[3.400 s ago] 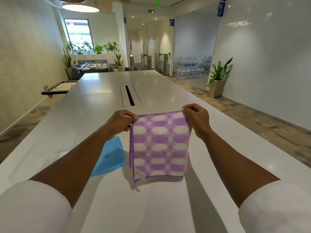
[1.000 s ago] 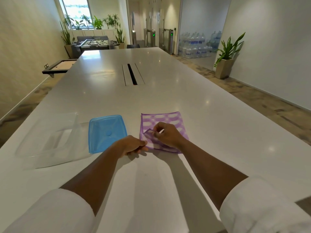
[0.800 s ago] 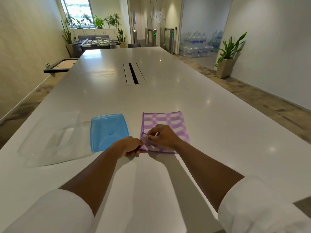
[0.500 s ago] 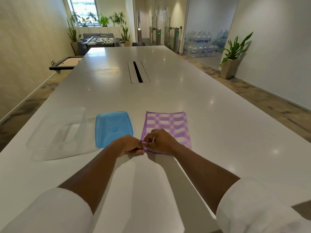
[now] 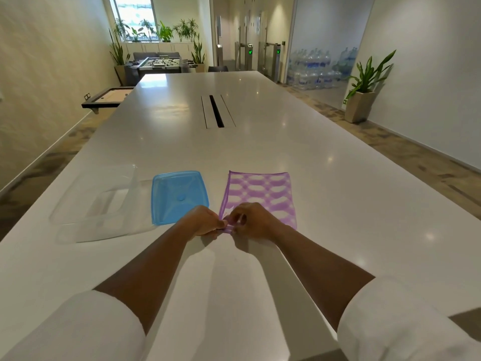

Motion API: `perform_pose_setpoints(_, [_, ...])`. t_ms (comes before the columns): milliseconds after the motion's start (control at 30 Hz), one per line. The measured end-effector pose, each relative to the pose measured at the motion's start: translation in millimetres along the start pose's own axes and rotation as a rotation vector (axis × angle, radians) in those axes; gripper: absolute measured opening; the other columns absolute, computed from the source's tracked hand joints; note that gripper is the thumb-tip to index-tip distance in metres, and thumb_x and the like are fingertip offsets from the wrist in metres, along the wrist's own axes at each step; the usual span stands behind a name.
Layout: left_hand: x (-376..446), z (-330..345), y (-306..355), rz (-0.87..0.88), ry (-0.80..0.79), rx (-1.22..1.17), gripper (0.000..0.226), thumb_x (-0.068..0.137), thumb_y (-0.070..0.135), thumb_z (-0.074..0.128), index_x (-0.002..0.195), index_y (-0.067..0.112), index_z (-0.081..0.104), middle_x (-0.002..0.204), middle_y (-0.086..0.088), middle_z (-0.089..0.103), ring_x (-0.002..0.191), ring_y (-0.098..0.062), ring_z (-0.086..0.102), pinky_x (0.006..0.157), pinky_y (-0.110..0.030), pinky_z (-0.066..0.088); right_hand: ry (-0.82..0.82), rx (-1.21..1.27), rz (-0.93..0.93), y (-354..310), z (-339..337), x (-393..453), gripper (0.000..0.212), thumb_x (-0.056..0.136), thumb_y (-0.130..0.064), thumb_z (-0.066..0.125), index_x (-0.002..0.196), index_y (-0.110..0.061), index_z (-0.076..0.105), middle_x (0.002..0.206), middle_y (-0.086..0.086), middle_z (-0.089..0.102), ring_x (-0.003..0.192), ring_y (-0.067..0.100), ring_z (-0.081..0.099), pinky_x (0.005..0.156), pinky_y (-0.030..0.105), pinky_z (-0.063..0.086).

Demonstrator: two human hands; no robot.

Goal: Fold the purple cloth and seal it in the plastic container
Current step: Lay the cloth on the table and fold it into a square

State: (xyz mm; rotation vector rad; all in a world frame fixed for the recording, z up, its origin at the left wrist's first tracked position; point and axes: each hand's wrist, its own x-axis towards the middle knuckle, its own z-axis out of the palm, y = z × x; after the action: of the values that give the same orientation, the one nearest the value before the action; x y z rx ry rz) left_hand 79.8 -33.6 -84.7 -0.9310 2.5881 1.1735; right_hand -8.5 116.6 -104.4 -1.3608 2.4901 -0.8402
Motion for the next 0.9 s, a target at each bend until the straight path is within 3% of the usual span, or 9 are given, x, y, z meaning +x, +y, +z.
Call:
perform_pose_setpoints(133, [3.2, 2.1, -3.6, 0.015, 0.043, 0.03, 0.027, 0.085, 0.028, 0.071, 0.1, 0.006, 0.074, 0.097, -0.011, 0.074, 0.095, -0.023, 0.07, 0.092, -0.039, 0.056, 0.032, -0.028, 0.016, 11.7, -12.1, -7.4, 0.027, 0.078, -0.023, 0.079, 0.102, -0.012, 0.072, 0.103, 0.006, 0.069, 0.082, 0.014, 0.061, 0.077, 0.03, 0.058])
perform_pose_setpoints(300, [9.4, 3.6, -5.5, -0.07, 0.12, 0.08, 0.043, 0.074, 0.044, 0.079, 0.095, 0.009, 0.068, 0.089, -0.008, 0.075, 0.088, -0.019, 0.072, 0.087, -0.035, 0.057, -0.003, -0.052, 0.049, 28.0, -28.6, -21.4, 0.025, 0.073, -0.024, 0.083, 0.093, -0.012, 0.075, 0.099, 0.005, 0.066, 0.081, 0.018, 0.063, 0.075, 0.033, 0.057])
perform_pose_setpoints(500, [10.7, 5.8, -1.1, -0.128, 0.095, 0.162, 0.045, 0.07, 0.053, 0.079, 0.085, 0.013, 0.063, 0.068, 0.0, 0.069, 0.06, -0.009, 0.06, 0.058, -0.021, 0.044, -0.021, -0.061, 0.083, 43.1, -40.7, -32.7, 0.026, 0.072, -0.024, 0.084, 0.092, -0.01, 0.076, 0.097, 0.006, 0.065, 0.077, 0.014, 0.057, 0.073, 0.03, 0.052])
perform_pose_setpoints(667, [17.9, 8.8, -5.1, -0.162, 0.096, 0.107, 0.043, 0.077, 0.043, 0.077, 0.1, 0.009, 0.066, 0.093, -0.009, 0.075, 0.081, -0.015, 0.07, 0.078, -0.028, 0.054, -0.032, -0.054, 0.106, 50.8, -46.2, -40.2, 0.02, 0.073, -0.019, 0.083, 0.091, -0.011, 0.077, 0.099, 0.008, 0.065, 0.079, 0.015, 0.057, 0.073, 0.027, 0.051])
perform_pose_setpoints(900, [9.7, 10.6, -10.2, -0.052, 0.198, 0.266, 0.039, 0.079, 0.047, 0.073, 0.093, 0.012, 0.065, 0.087, -0.005, 0.067, 0.084, -0.017, 0.064, 0.067, -0.027, 0.044, -0.046, -0.059, 0.123, 56.8, -52.9, -51.4, 0.017, 0.074, -0.018, 0.081, 0.09, -0.014, 0.078, 0.102, 0.005, 0.064, 0.086, 0.018, 0.062, 0.083, 0.031, 0.054])
